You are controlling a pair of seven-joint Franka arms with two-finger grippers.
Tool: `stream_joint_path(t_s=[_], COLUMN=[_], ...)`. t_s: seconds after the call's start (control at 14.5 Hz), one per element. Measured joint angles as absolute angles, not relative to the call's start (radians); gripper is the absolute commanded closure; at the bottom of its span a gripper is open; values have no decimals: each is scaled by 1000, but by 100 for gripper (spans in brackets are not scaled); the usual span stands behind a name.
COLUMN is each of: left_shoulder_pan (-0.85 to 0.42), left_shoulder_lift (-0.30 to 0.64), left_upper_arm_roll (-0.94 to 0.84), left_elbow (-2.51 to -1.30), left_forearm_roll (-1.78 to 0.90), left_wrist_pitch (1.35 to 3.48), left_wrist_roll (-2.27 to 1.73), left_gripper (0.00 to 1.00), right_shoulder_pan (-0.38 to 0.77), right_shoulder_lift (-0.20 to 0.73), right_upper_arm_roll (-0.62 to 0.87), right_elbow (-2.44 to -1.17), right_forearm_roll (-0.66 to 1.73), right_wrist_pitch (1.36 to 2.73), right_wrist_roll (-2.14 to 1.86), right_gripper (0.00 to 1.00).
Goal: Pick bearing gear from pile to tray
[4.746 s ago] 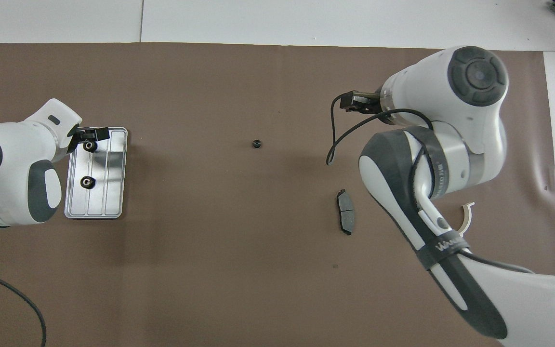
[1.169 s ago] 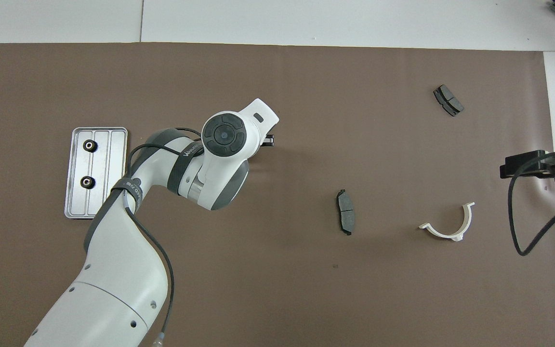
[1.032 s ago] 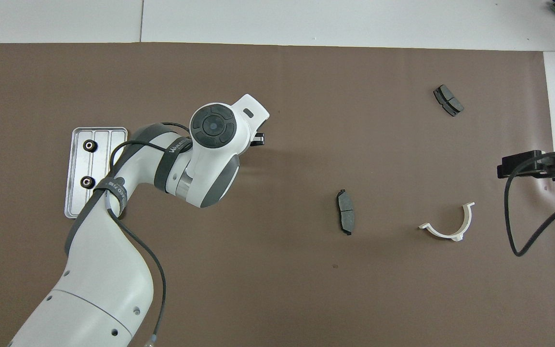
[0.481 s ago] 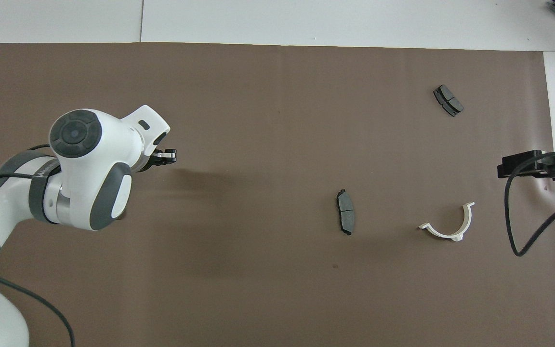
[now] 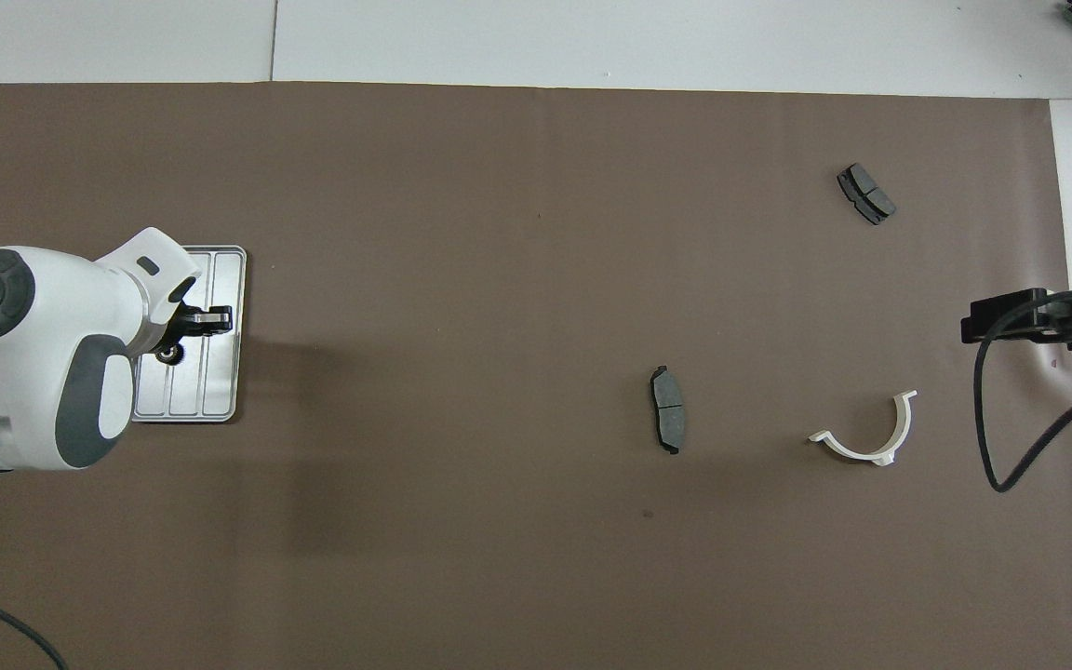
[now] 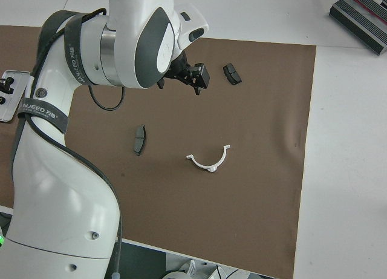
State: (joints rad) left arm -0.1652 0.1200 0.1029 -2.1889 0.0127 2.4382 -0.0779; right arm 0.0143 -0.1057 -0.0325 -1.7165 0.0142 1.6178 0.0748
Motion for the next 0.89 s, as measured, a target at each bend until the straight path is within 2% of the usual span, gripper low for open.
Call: stream_joint_path(t_s=[0.14,0.21,0.28,0.34,0.41,0.69,0.89], left_shoulder_pan=[-142,-137,-134,-133,-131,-123,-123], left_shoulder_lift=[121,122,124,127,130,134,131], left_upper_arm_roll=[103,102,102,102,102,102,99], left_elbow=[-2229,-2240,-2246,-2248,-2248,-2240,-2177], left_forearm_roll=[13,13,13,13,13,13,13], left_wrist_pitch=[2500,2510,2516,2517,2517,2518,2444], left_wrist_roll=[-48,-34,-22,-12,-2,66,78], left_gripper=[100,87,55,5,0,0,0], right_shoulder_pan=[12,9,8,7,7,10,11], right_shoulder_lift=[-105,-105,-105,-105,-105,-105,-105], right_upper_arm_roll=[-33,-33,-33,-33,-33,-30,-26], right_elbow=[-1716,-1716,-1716,-1716,-1716,-1716,-1716], right_forearm_roll=[14,14,14,14,14,14,14], right_wrist_pitch=[1618,1618,1617,1617,1617,1617,1617], right_wrist_roll=[86,88,88,88,88,88,88], right_gripper=[0,0,0,0,0,0,0])
